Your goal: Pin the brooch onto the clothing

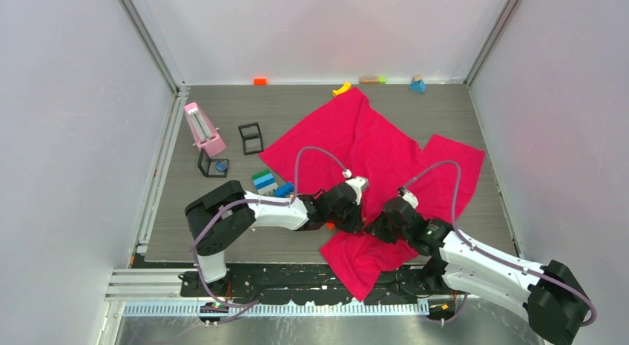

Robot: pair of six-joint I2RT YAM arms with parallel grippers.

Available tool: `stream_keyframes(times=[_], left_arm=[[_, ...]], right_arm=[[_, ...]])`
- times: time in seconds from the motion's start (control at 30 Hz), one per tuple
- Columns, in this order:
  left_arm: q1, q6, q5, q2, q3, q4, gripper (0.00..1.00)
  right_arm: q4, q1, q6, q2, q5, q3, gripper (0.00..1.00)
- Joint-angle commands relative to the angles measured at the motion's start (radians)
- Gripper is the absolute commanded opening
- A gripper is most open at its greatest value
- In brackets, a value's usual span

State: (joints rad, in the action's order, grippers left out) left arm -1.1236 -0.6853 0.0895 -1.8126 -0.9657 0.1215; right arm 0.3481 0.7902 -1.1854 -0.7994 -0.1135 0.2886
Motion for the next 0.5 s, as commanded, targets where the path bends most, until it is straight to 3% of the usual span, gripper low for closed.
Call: stream_keyframes(times=[0.0,0.47], left_arm=[[0.005,-0.043,0.017,0.061,0.014,0.156,0.00],[0.014,-0.111,0.067,0.078,0.062,0.296,0.00]], right_arm=[[-0.076,0.006,-0.015,-0.031,0.031,-0.007,0.01],[-0.113,0.006,-0.015,-0.095,0.054,-0.008,0.01]])
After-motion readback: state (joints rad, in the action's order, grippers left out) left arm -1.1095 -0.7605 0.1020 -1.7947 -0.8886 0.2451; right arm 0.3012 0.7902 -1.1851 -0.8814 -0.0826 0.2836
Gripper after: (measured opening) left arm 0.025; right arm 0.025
